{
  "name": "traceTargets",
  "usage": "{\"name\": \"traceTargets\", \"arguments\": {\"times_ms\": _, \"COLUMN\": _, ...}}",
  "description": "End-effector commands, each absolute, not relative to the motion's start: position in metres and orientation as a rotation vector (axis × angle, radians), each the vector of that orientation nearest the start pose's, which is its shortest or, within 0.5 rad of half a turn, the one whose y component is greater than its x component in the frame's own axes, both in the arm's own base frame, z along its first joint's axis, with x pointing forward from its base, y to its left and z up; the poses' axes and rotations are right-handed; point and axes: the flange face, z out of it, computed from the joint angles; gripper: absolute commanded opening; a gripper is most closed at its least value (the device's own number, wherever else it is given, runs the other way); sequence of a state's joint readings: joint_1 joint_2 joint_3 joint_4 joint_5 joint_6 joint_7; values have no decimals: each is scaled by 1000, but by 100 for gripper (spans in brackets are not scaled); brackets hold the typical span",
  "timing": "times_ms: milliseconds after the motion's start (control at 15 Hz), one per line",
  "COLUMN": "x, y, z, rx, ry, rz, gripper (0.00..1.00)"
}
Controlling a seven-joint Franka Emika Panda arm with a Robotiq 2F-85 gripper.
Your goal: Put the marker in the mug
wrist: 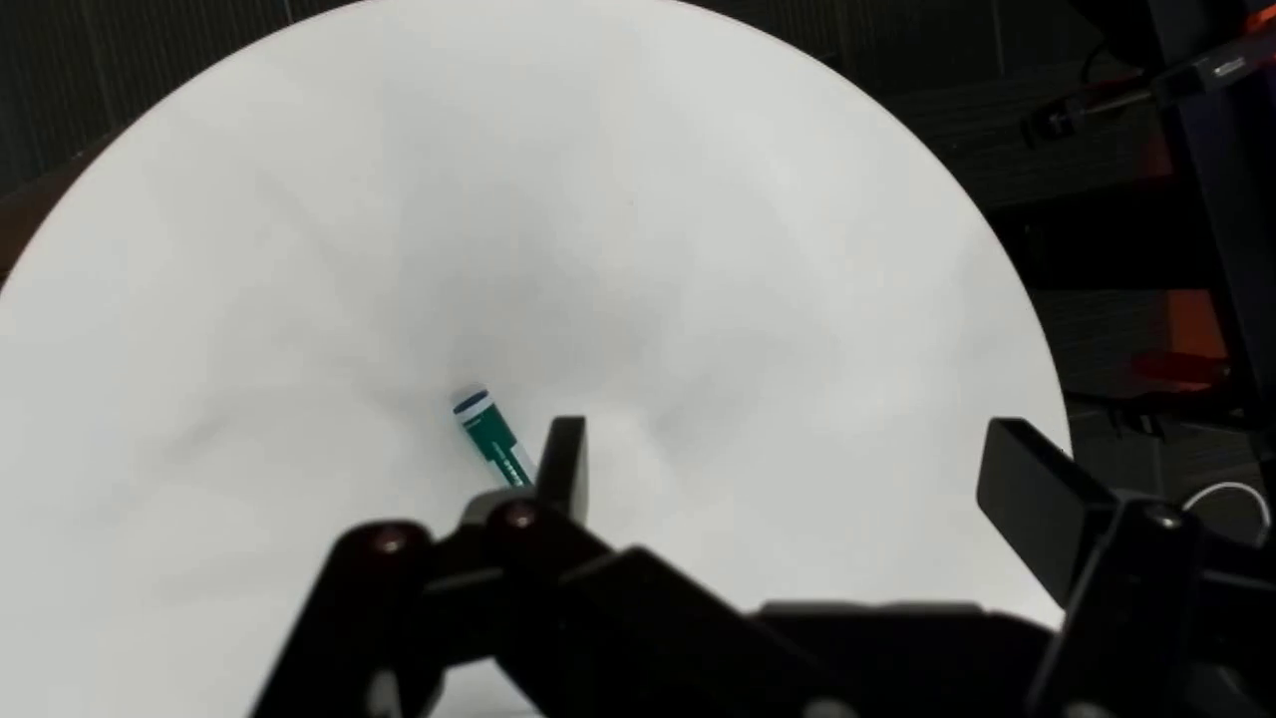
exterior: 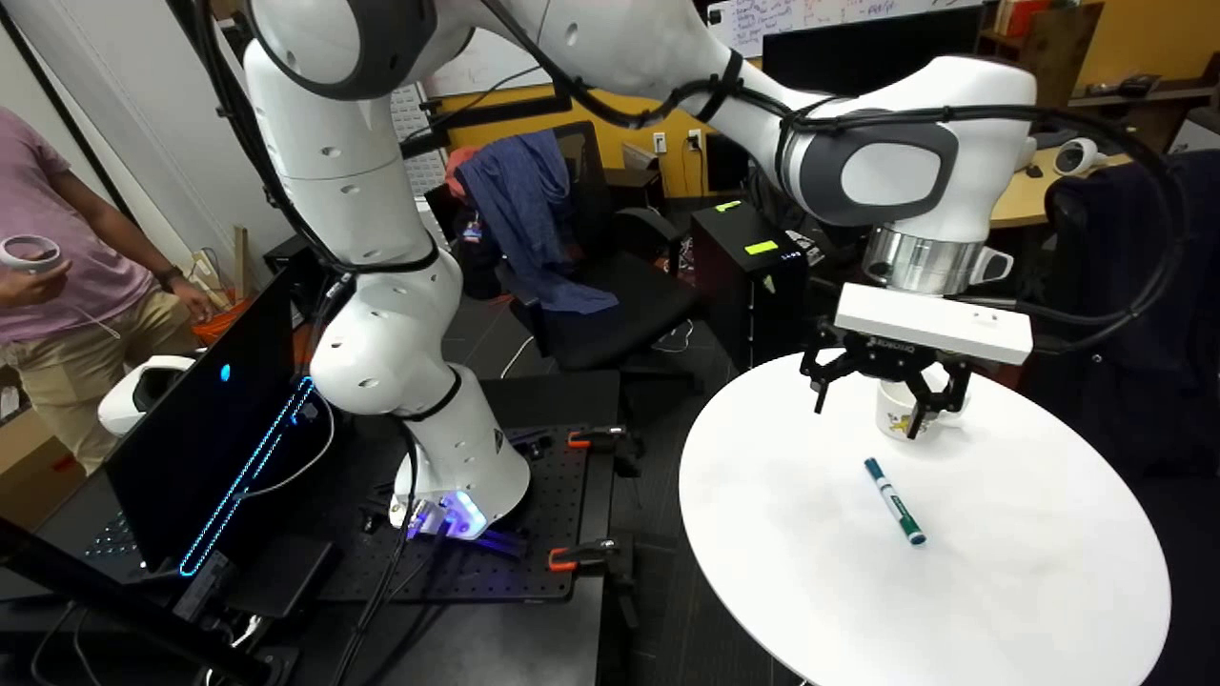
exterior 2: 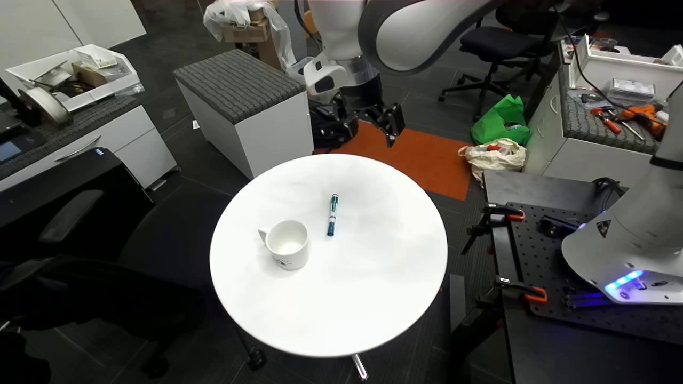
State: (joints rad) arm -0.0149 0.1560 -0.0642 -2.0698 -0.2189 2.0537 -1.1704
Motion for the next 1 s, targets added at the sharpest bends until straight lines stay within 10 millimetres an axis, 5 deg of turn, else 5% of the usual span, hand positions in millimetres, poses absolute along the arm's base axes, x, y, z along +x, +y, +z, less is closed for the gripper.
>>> {"name": "traceTargets", "arguments": {"times_ms": 0, "x": 571, "y": -51, "z": 325, "rx": -2576, "ry": -1887, "rz": 367, "gripper": 100}}
{"name": "traceTargets", "arguments": {"times_ms": 933, "x": 609, "y": -25, "z": 272, "rx": -2497, "ry": -1950, "rz": 384, "gripper": 100}}
